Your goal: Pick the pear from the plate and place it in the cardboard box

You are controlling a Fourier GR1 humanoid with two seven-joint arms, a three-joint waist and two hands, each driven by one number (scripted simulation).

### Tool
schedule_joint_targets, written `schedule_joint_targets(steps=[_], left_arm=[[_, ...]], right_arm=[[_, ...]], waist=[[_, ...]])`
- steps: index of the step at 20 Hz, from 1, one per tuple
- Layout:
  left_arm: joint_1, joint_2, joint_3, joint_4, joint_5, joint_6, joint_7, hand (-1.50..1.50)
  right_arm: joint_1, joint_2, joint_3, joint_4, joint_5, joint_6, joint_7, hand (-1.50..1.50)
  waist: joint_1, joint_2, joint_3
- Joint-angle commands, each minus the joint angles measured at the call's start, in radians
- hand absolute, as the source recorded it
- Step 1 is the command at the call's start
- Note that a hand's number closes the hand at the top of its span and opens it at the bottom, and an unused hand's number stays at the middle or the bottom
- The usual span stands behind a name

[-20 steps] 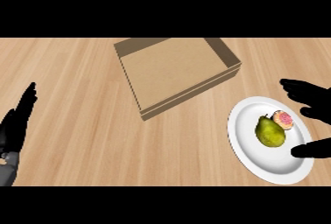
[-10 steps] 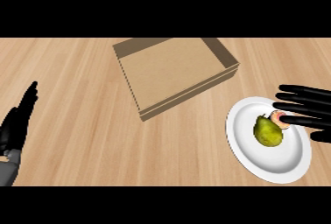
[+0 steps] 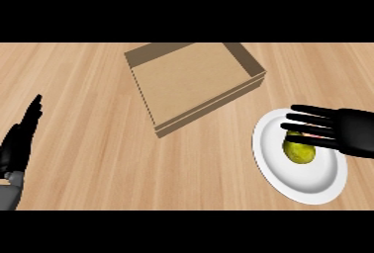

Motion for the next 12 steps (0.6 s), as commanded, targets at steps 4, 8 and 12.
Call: schedule_joint_targets(steps=[4, 8, 12], left_arm=[[-0.025, -0.044, 0.007, -0.016, -0.069, 0.024, 0.058, 0.0], [0.042, -0.019, 0.053, -0.102, -0.044, -0.033, 0.069, 0.0], [0.028, -0.077, 0.057, 0.004, -0.101, -0.019, -0.011, 0.0]], right_arm=[[0.007, 0.092, 0.0, 0.041, 0.17, -0.112, -0.01, -1.5], [-0.017, 0.148, 0.011, 0.022, 0.217, -0.062, 0.013, -1.5], [0.01, 0.118, -0.073, 0.103, 0.199, -0.125, -0.094, -1.5]], waist=[[-0.011, -0.002, 0.0], [-0.007, -0.003, -0.001], [-0.011, -0.002, -0.001]])
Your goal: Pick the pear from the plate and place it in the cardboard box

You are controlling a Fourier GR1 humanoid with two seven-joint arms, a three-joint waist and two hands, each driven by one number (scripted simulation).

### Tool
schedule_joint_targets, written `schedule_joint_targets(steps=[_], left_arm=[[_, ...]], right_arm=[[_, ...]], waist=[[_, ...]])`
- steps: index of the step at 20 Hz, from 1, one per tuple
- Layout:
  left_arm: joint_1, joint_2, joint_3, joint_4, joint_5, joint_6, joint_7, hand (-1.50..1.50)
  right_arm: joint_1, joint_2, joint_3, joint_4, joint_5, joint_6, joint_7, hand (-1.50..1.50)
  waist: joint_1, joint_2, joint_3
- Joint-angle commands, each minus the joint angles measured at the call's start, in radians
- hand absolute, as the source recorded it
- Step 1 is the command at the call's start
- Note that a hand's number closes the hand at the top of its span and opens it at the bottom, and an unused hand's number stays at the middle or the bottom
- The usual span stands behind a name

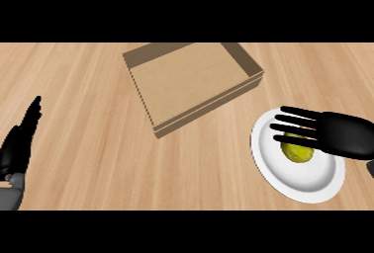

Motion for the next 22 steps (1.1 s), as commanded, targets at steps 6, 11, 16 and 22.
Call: schedule_joint_targets(steps=[6, 11, 16, 22], left_arm=[[0.006, -0.032, 0.029, 0.006, -0.044, -0.016, 0.002, 0.0], [0.043, -0.022, 0.045, -0.074, -0.041, -0.024, 0.028, 0.0], [0.028, -0.066, 0.041, -0.037, -0.075, -0.036, 0.009, 0.0], [0.011, -0.07, 0.085, -0.027, -0.101, -0.07, 0.013, 0.0]], right_arm=[[0.043, 0.01, -0.009, 0.02, 0.012, -0.027, -0.151, -1.5], [0.098, -0.035, 0.014, -0.12, -0.013, 0.011, -0.152, -1.5], [0.095, 0.007, 0.012, -0.043, 0.057, -0.048, -0.14, -1.5], [0.137, 0.076, -0.006, -0.095, 0.203, -0.021, 0.003, -1.5]], waist=[[-0.003, 0.0, 0.0], [-0.003, -0.004, 0.0], [-0.001, -0.001, 0.0], [-0.004, -0.001, 0.0]])
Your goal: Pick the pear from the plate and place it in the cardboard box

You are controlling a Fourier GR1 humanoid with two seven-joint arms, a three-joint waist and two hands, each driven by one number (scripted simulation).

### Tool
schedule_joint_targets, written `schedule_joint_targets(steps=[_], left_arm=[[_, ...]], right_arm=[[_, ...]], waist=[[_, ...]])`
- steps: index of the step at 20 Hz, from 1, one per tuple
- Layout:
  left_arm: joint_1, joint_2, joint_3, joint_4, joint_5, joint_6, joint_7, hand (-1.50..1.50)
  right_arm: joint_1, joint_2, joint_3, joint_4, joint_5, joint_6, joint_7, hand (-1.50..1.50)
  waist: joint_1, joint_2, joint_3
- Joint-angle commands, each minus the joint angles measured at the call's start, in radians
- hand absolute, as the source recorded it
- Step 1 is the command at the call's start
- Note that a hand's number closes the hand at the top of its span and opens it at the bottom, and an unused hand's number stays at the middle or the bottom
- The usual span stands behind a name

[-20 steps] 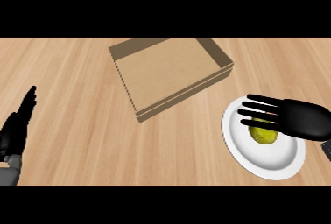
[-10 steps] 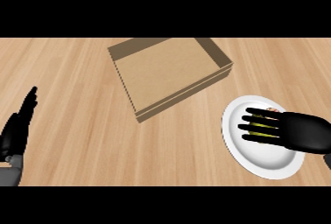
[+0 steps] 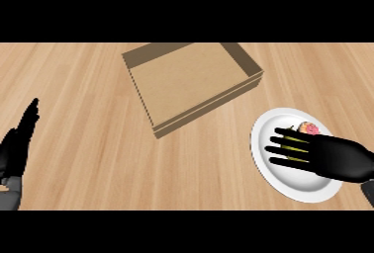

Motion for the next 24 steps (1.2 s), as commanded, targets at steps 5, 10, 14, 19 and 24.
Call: schedule_joint_targets(steps=[5, 10, 14, 19, 24], left_arm=[[0.024, -0.086, -0.024, -0.075, -0.087, 0.045, 0.043, 0.0], [0.036, -0.047, 0.026, -0.032, -0.036, -0.026, -0.014, 0.0], [-0.001, -0.044, 0.033, -0.019, -0.053, -0.025, 0.011, 0.0], [0.0, -0.046, 0.045, -0.014, -0.06, -0.023, 0.01, 0.0], [0.002, -0.03, 0.074, -0.005, -0.046, -0.008, 0.013, 0.0]], right_arm=[[-0.043, 0.124, -0.033, 0.141, 0.127, -0.057, -0.005, -1.5], [-0.043, 0.192, -0.036, 0.063, 0.058, -0.151, -0.023, 1.5], [-0.043, 0.246, -0.04, 0.12, 0.06, -0.282, -0.032, 1.5], [-0.021, 0.237, -0.133, 0.031, -0.065, -0.174, 0.094, 1.5], [0.062, 0.353, -0.373, 0.271, -0.151, 0.02, 0.571, 1.5]], waist=[[0.005, 0.001, 0.0], [0.004, 0.0, 0.0], [0.004, 0.001, 0.001], [-0.006, -0.002, 0.0], [-0.068, 0.01, -0.003]])
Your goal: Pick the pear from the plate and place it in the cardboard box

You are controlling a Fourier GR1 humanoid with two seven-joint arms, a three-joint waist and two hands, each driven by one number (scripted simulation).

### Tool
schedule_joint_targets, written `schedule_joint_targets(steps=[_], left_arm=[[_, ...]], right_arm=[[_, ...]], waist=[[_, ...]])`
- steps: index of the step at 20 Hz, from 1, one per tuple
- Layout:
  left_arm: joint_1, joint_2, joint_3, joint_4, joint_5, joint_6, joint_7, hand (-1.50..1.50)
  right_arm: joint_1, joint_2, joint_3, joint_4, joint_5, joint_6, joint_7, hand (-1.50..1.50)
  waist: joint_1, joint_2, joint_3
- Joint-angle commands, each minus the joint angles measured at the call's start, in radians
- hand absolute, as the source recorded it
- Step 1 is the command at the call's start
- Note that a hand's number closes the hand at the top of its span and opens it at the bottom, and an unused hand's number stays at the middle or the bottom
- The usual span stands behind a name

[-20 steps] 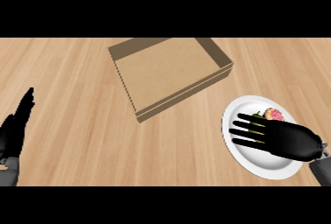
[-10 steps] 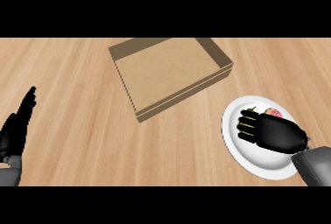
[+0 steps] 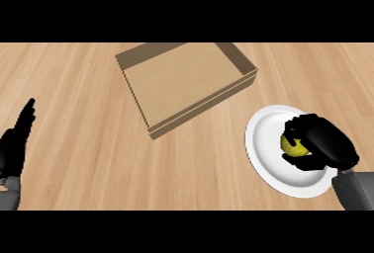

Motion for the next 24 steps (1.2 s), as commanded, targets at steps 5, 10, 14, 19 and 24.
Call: schedule_joint_targets(steps=[5, 10, 14, 19, 24], left_arm=[[0.012, 0.003, -0.002, -0.014, 0.004, -0.012, 0.003, 0.0], [-0.017, -0.023, -0.018, 0.035, -0.023, 0.001, -0.018, 0.0], [-0.012, -0.01, 0.003, 0.018, -0.013, -0.021, -0.012, 0.0], [-0.04, -0.025, 0.0, 0.021, -0.031, -0.017, -0.01, 0.0], [-0.031, -0.062, -0.022, 0.021, -0.044, -0.01, -0.01, 0.0]], right_arm=[[-0.051, 0.137, -0.195, 0.013, 0.025, 0.194, 0.652, 1.5], [-0.212, 0.189, -0.132, -0.286, 0.078, 0.323, 0.858, 1.5], [-0.295, 0.243, -0.079, -0.395, 0.063, 0.454, 0.942, 1.5], [-0.454, 0.345, -0.068, -0.246, 0.031, 0.467, 1.002, 1.5], [-0.662, 0.398, -0.153, -0.073, -0.039, 0.423, 1.051, 1.5]], waist=[[0.016, -0.011, -0.004], [0.016, -0.009, 0.0], [0.029, -0.006, 0.002], [0.039, -0.001, 0.003], [0.049, 0.002, 0.003]])
